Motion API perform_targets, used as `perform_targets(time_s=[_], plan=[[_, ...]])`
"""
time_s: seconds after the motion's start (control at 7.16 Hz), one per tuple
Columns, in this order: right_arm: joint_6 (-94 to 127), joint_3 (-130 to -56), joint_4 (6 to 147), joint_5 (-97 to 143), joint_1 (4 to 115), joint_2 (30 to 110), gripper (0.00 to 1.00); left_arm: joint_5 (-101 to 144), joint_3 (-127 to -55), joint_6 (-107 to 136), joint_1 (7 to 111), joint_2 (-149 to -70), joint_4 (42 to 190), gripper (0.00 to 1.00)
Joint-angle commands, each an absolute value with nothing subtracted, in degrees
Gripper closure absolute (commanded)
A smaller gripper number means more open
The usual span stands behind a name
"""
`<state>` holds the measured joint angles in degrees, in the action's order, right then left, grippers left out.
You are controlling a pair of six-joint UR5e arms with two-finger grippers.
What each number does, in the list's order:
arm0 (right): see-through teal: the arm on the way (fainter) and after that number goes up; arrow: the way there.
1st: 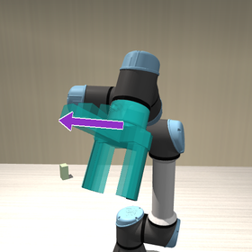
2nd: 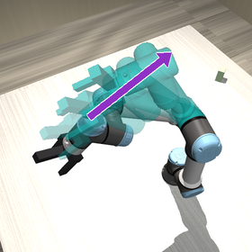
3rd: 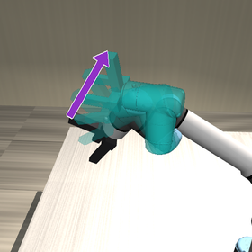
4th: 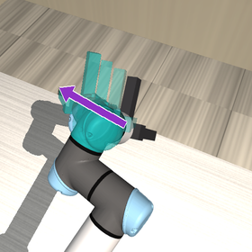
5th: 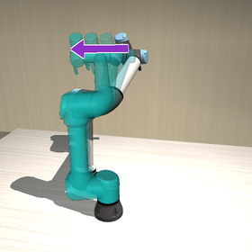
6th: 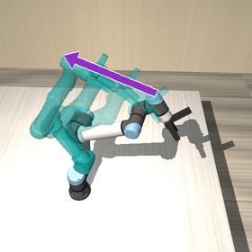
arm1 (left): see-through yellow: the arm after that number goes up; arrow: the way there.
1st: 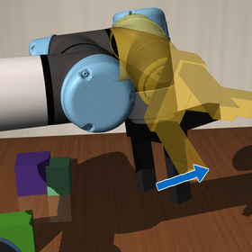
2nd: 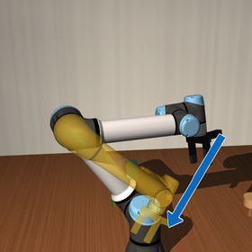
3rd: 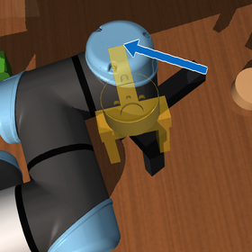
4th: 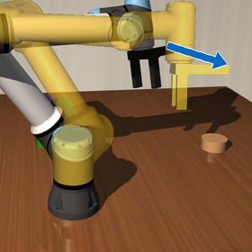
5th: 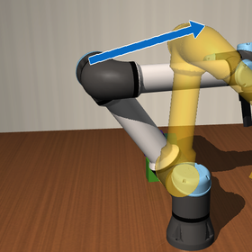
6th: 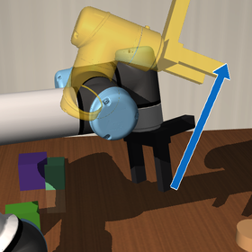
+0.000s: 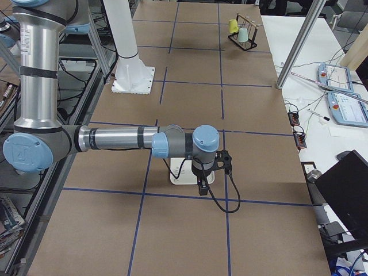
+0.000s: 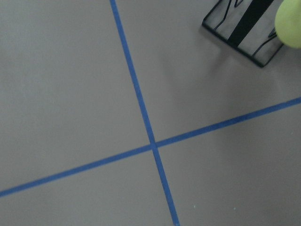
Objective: Left arm grabs green cup and hands to right arm on tray
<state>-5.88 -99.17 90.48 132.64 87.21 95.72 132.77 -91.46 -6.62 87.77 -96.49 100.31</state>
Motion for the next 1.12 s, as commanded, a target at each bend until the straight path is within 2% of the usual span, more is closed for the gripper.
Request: perform_targets(time_s=[0.0,0.56,0.98], plan=[[-5.89,-99.05,90.44,132.63,87.27,95.71,0.00,132.80,-87.48,-6.59,87.37,-98.86,107.44,0.00],[-5.80,-99.05,90.53,132.89,87.19,95.80,0.00,130.45,-86.66,23.58,77.46,-108.07,117.69,0.00],[-5.80,-99.05,90.53,132.89,87.19,95.71,0.00,113.17,-85.18,40.31,62.01,-115.82,117.86,0.00]])
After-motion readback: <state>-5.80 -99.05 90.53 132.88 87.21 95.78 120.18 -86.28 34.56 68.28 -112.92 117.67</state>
